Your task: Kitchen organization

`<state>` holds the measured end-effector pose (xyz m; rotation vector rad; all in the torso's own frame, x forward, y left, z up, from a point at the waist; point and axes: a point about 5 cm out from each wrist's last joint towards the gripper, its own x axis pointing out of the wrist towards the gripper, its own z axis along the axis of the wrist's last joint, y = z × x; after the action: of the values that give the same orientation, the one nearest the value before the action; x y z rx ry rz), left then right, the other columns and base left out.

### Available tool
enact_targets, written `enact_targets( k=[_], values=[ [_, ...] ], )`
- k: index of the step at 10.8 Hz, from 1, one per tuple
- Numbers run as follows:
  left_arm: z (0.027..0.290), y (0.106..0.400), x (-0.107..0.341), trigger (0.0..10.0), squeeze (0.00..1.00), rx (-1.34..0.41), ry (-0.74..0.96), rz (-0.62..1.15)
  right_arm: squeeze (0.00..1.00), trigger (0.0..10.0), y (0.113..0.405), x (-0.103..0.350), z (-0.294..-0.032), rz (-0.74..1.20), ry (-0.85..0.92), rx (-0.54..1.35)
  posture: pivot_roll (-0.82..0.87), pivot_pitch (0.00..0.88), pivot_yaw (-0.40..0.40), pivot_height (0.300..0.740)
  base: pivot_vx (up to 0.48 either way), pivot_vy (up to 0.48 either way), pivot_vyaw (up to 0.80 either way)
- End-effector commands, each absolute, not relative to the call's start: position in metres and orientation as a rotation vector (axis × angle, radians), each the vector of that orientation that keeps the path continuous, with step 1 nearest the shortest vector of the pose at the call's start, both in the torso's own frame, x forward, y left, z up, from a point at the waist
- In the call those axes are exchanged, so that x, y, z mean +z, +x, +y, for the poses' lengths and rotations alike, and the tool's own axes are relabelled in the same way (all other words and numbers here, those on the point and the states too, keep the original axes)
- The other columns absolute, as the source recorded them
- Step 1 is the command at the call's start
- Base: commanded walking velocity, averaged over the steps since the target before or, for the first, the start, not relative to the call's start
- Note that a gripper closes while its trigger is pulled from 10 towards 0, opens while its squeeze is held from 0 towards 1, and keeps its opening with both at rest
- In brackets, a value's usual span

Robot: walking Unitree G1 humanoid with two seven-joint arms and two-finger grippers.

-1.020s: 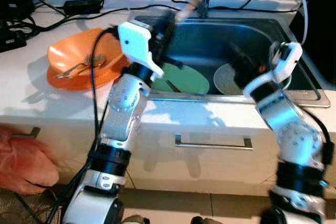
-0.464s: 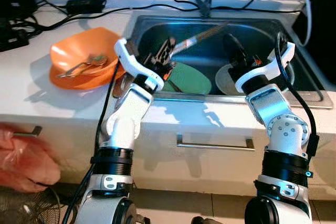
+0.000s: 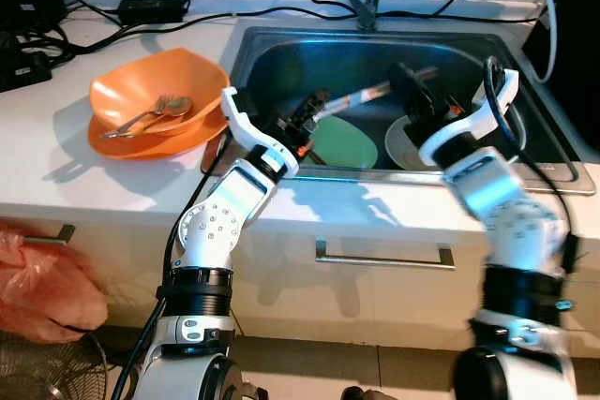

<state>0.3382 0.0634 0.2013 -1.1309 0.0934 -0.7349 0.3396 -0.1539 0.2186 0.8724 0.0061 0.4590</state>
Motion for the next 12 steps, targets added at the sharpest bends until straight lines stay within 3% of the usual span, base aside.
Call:
enact_targets(
  k=[1,3,4,5,12],
  values=[
    [0.048,0.333,0.207,0.0,0.0,-0.785,-1.188,0.1,0.0,10.0,0.338,0.215,-0.152,0.036,0.88,0.481,0.02,0.078,0.019,0.74,0.0,0.0,0.0],
    [0.049,0.333,0.208,0.0,0.0,-0.811,-1.216,0.125,0.0,10.0,0.338,0.216,-0.152,0.038,0.853,0.502,0.02,0.08,0.03,0.74,0.0,0.0,0.0],
    [0.048,0.333,0.208,0.0,0.0,-0.814,-1.223,0.131,0.0,4.7,0.339,0.217,-0.151,0.034,0.851,0.513,0.01,0.08,0.03,0.74,0.0,0.0,0.0],
    [0.044,0.331,0.211,0.0,0.0,-0.841,-1.259,0.139,0.0,0.0,0.341,0.222,-0.15,0.035,0.83,0.548,0.02,0.081,0.033,0.74,0.0,0.0,0.0],
    [0.043,0.328,0.198,0.0,0.0,-0.846,-1.286,0.238,0.0,0.0,0.352,0.239,-0.152,-0.038,0.799,0.594,0.02,0.084,0.038,0.74,0.0,0.0,0.0]
  ],
)
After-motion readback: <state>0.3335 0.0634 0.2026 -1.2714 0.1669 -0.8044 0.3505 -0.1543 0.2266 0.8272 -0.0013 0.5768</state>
